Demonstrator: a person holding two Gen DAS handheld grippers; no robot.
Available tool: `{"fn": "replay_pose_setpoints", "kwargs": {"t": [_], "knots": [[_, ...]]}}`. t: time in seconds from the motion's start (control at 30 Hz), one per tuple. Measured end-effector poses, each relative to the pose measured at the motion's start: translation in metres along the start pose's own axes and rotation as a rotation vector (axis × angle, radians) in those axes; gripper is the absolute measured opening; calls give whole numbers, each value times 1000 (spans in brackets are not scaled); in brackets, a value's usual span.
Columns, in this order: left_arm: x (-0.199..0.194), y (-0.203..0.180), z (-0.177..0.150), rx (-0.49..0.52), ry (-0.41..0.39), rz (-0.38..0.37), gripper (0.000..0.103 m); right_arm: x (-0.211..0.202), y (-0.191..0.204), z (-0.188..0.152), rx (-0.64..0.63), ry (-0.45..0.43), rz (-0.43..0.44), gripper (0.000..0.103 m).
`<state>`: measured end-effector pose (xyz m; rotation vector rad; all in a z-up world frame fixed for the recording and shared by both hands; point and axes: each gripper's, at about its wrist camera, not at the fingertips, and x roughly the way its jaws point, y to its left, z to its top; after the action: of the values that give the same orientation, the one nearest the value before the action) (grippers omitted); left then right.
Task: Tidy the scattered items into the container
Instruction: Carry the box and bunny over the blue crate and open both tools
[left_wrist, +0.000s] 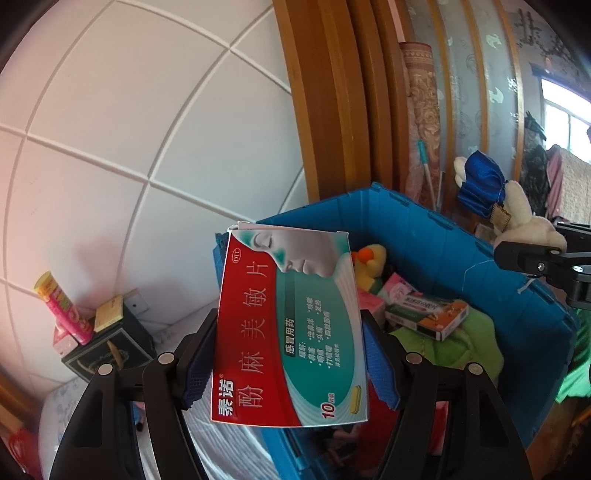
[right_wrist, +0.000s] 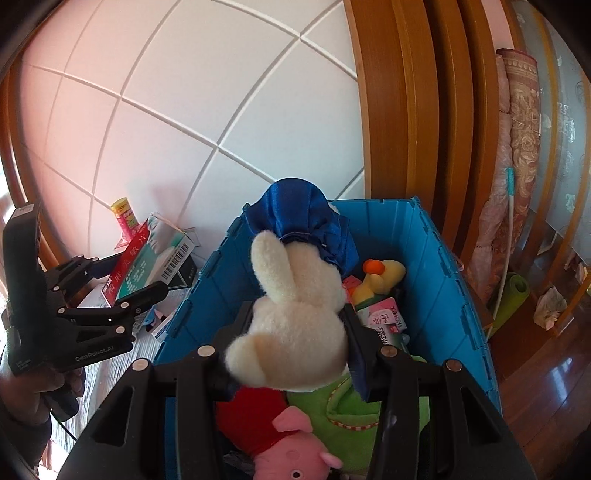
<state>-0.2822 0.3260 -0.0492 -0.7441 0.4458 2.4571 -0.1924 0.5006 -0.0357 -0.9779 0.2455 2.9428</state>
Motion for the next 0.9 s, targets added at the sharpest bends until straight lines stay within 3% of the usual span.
{"fn": "replay_pose_setpoints", "kwargs": {"t": [0.43, 0.47, 0.5, 0.53, 0.9], "knots": [[39, -18, 39, -5, -14, -15, 72, 31, -45, 24, 40, -20, -18, 45], [40, -18, 42, -22, -23, -5, 75, 33, -47, 26, 42, -30, -22, 48], [41, -17, 44, -33, -23, 13, 95, 35, -49, 27, 41, -33, -36, 65], [43, -18, 46, -36, -16, 25, 103, 37, -50, 29, 38, -34, -58, 103], [35, 4, 25, -38, 32, 77, 102, 37, -34, 28, 39, -34, -22, 103]]}}
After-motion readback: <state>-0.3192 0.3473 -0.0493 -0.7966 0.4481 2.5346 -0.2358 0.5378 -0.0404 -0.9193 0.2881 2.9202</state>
